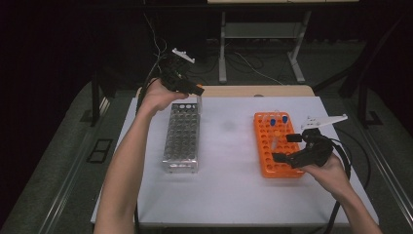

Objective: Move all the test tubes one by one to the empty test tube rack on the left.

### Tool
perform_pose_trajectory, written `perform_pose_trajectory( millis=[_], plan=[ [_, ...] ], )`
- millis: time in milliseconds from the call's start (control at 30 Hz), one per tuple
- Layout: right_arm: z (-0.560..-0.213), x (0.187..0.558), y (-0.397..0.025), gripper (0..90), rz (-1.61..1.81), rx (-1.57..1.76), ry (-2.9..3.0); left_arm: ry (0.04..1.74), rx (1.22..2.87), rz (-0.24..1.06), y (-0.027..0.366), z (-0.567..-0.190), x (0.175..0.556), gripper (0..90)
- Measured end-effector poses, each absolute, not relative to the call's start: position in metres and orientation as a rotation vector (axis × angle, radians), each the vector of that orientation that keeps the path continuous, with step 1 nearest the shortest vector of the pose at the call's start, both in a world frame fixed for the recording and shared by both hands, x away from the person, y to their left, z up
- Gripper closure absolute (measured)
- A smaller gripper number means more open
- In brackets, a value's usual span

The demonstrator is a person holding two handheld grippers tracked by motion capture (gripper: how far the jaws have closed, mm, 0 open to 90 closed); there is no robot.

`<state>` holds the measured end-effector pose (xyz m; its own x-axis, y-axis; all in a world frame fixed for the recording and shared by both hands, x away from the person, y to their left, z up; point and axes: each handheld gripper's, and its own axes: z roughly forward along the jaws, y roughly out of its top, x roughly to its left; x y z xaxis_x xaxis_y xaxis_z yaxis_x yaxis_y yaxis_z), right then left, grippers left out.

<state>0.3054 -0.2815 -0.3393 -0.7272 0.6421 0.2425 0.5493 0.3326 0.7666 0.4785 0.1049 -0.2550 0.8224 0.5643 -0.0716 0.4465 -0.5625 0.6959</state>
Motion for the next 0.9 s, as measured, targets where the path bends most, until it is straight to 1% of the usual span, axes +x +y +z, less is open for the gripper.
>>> perform_pose_trajectory(
  millis=[667, 900],
  plan=[
    [-0.358, 0.306, -0.297, 0.2, 1.354, 1.177, 2.457, 0.881, 2.178, 0.283, 0.124, -0.278, 0.516, 68.8],
    [-0.364, 0.306, -0.301, 0.2, 1.349, 1.196, 2.454, 0.908, 2.160, 0.271, 0.126, -0.289, 0.524, 68.8]
  ],
)
